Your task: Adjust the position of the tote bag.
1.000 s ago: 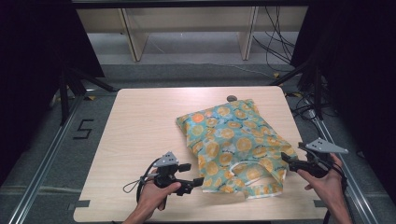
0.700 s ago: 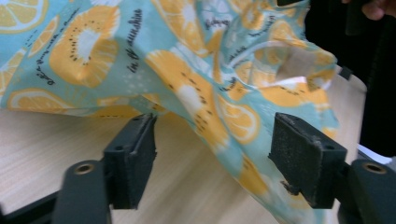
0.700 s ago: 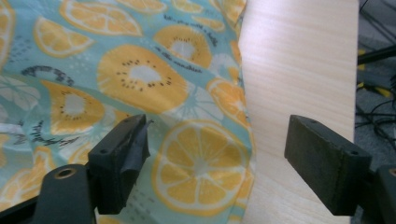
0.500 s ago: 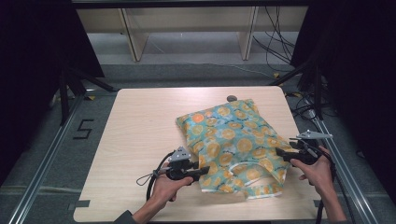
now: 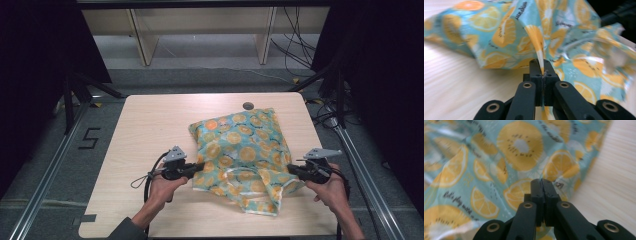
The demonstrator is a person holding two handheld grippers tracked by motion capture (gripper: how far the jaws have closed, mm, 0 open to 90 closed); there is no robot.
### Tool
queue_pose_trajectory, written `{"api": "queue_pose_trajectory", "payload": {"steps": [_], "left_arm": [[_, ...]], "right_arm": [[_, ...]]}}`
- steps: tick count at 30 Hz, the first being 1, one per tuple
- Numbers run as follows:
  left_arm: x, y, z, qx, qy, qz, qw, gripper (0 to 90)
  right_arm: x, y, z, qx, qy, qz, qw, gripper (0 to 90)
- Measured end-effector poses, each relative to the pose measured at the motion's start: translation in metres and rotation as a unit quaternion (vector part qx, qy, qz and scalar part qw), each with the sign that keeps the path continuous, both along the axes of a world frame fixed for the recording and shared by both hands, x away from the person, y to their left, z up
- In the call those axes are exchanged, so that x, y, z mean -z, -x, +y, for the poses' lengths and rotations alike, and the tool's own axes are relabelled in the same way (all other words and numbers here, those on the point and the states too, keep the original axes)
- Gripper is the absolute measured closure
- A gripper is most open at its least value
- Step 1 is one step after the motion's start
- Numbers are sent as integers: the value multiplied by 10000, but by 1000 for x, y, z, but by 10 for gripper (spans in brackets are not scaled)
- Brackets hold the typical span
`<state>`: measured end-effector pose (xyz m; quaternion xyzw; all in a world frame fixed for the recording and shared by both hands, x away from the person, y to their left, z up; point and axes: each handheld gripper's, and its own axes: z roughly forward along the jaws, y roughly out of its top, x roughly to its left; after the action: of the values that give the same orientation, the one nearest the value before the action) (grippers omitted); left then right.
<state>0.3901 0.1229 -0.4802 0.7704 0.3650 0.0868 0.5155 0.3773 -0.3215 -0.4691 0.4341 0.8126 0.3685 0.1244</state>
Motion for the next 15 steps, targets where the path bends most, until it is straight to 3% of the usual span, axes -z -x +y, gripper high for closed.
{"api": "queue_pose_trajectory", "payload": {"steps": [1, 3, 4, 8, 10, 13, 15], "left_arm": [[0, -1, 5, -55, -35, 31, 10000, 890], [0, -3, 14, -166, -11, 19, 9999, 890], [-1, -4, 21, -198, -12, 11, 9998, 891], [-1, -2, 41, -325, -81, -28, 9994, 891], [-1, -2, 45, -342, -91, -14, 9994, 892], [1, 2, 55, -340, -57, 13, 9994, 892], [1, 5, 57, -375, -66, 33, 9993, 892]], "right_arm": [[-1, 4, 13, -290, 132, -61, 9995, 900], [-2, 8, 19, -244, 83, 4, 9997, 900], [-3, 12, 32, -514, 164, -60, 9985, 900], [-5, 17, 49, -796, 215, -161, 9965, 900], [-5, 19, 53, -808, 178, -106, 9965, 900], [-5, 22, 62, -1007, 200, -216, 9945, 900], [-7, 23, 64, -977, 240, -261, 9946, 900]]}}
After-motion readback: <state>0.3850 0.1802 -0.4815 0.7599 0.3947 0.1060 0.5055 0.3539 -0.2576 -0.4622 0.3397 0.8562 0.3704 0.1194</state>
